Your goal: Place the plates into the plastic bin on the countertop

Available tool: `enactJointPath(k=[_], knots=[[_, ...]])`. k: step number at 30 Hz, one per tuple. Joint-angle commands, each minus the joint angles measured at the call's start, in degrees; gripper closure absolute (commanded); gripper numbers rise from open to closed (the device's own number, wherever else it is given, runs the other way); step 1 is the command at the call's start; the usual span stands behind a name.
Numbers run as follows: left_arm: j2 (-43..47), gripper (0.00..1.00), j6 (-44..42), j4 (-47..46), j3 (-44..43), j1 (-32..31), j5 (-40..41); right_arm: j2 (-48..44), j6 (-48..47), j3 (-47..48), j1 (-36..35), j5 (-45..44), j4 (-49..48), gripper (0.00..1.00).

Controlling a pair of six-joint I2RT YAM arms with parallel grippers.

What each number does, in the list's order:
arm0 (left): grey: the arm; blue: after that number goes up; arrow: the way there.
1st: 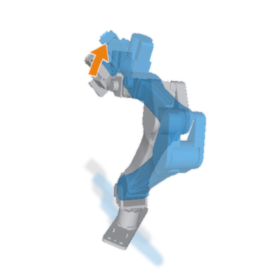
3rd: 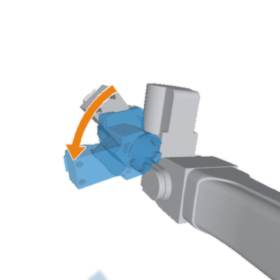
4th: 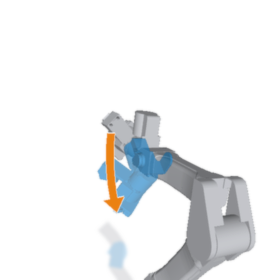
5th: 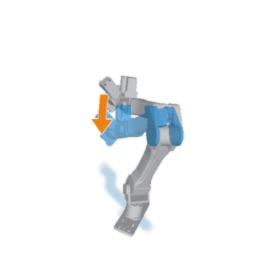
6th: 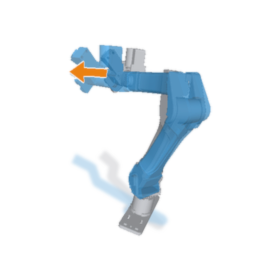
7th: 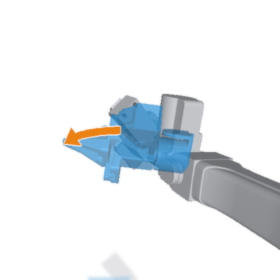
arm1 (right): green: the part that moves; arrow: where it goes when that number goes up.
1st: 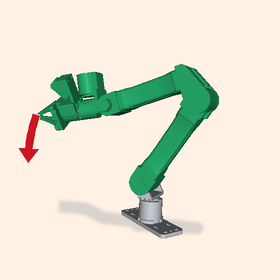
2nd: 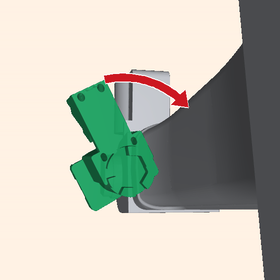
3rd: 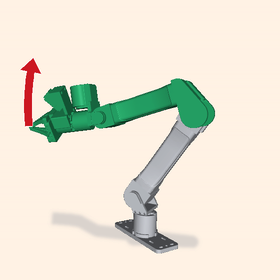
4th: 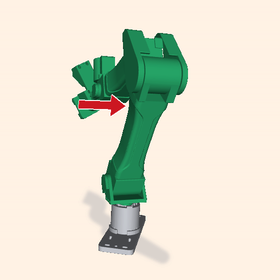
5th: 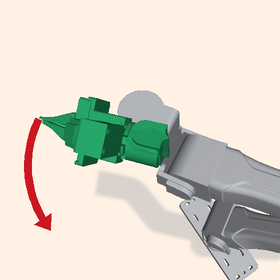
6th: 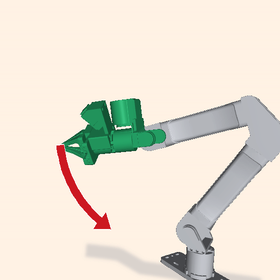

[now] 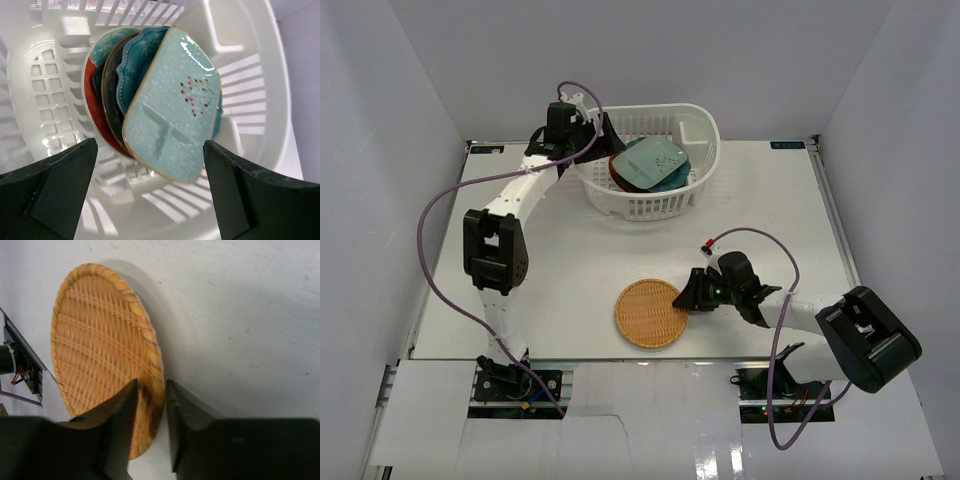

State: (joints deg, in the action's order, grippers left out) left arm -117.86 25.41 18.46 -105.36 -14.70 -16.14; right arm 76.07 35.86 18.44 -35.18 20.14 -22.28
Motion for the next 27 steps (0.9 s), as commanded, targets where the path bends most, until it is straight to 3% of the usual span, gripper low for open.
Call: enactJointPath(k=[1,4,7,12,14,16,17,23,27], knots=[[14.0,0.02,-1.2,-0.8,3.2,0.1,2.6,0.7,1.2,-2.0,0.9,1.7,-3.0,0.71],[20.5,0.02,-1.2,-1.6,6.5,-0.1,3.6,-1.9,2.2,-2.9,1.8,3.1,-4.3,0.91],[26.6,0.02,-0.9,-1.6,10.3,-0.2,3.7,-7.3,2.7,-2.3,2.1,5.2,-4.3,0.92],[44.5,0.02,-1.2,-4.6,28.0,-0.2,3.5,-16.5,4.2,4.0,2.3,8.9,-1.4,0.92],[49.5,0.02,-2.1,-4.7,33.4,-0.2,4.8,-19.3,2.8,11.0,3.5,9.4,2.1,0.92],[56.7,0.02,-3.3,-4.5,44.2,-0.3,6.7,-20.4,1.6,18.6,6.0,8.9,3.6,0.92],[59.0,0.02,-3.9,-4.5,44.3,-0.3,7.3,-20.2,1.1,20.9,6.9,7.8,3.6,0.92],[71.5,0.02,-5.9,1.3,57.6,-0.3,11.2,-7.3,0.9,38.1,14.4,4.2,3.5,0.92],[76.3,0.02,-6.7,1.8,63.2,-0.3,10.6,8.1,1.1,50.1,17.2,1.0,3.4,0.92]])
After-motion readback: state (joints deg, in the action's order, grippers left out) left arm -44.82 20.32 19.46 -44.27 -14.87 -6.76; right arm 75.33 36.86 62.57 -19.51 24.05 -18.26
